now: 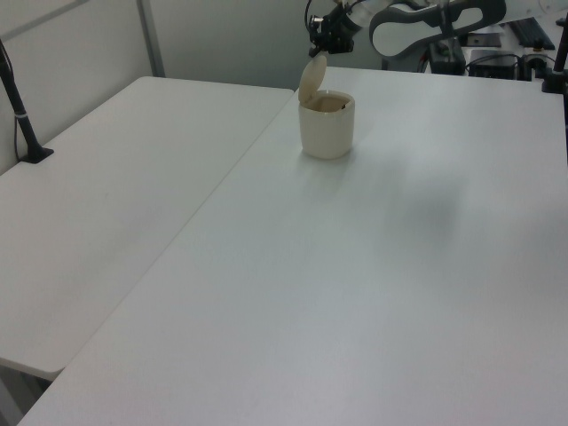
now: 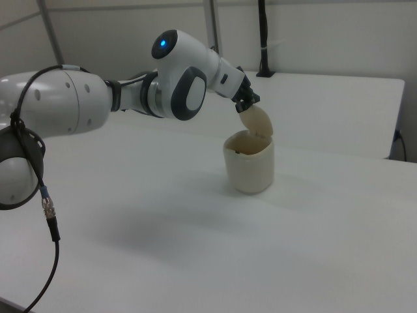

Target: Close the trash bin

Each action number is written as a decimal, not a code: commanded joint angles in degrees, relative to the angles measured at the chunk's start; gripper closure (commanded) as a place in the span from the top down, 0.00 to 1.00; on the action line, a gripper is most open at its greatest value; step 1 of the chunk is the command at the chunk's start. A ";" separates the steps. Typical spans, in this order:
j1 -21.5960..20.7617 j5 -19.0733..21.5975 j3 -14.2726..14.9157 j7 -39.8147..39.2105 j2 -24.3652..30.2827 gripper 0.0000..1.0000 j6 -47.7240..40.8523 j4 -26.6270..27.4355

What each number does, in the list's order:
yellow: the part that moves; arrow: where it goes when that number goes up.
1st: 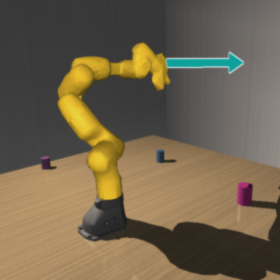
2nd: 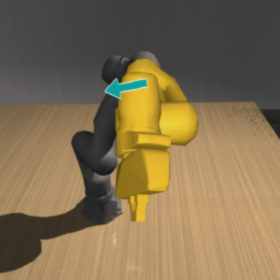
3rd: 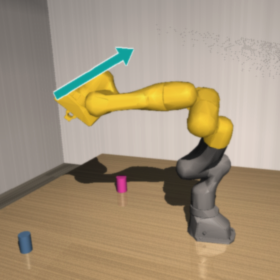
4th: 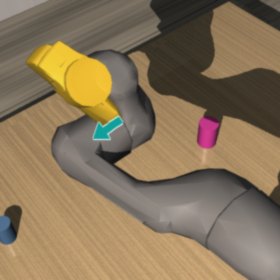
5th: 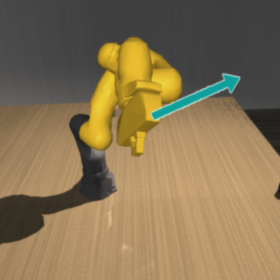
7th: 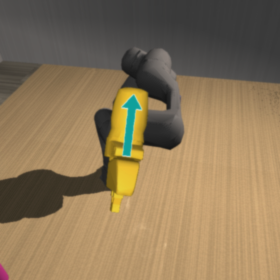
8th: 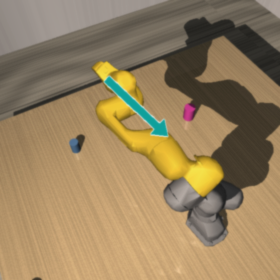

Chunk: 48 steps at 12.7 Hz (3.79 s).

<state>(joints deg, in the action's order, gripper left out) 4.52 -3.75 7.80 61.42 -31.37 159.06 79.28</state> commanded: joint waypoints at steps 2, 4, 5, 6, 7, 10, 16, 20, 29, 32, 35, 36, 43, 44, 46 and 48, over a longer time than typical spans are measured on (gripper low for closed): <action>-0.56 -1.34 0.82 -0.51 -0.45 0.01 0.82 0.09; -0.47 -1.35 0.82 -1.65 -0.45 0.01 0.73 0.18; -0.39 -1.35 0.82 -2.35 -0.36 0.01 0.73 0.18; -0.30 -1.35 0.82 -3.05 -0.27 0.01 0.64 0.18; -0.30 -1.35 0.82 -3.67 -0.19 0.01 0.55 0.35; -0.30 -1.35 0.73 -6.83 0.87 0.01 0.20 1.93; -0.21 -1.52 0.29 -12.19 4.64 0.01 0.11 8.69; -0.21 -1.52 -0.50 -14.92 6.41 0.01 -0.67 11.51; -0.39 -1.61 -1.38 -20.11 6.67 0.01 -4.19 14.50; -0.56 -1.61 -1.38 -21.51 6.67 0.01 -5.07 15.64; -0.91 -1.61 -1.56 -21.78 6.67 0.01 -6.04 16.43; -0.83 -1.70 -1.56 -21.78 6.67 0.01 -6.04 16.44; -0.83 -4.33 -2.08 -21.61 6.14 0.01 -6.04 18.46; -0.65 -4.25 -2.08 -21.52 6.67 0.01 -6.04 18.28; -0.30 -3.46 -2.17 -21.43 10.08 0.01 -8.57 17.84; -0.30 -3.02 -2.26 -21.34 12.90 0.01 -12.96 17.06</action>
<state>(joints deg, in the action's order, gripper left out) 4.19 -7.30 6.13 39.88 -25.41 153.11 93.89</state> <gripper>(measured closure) 0.991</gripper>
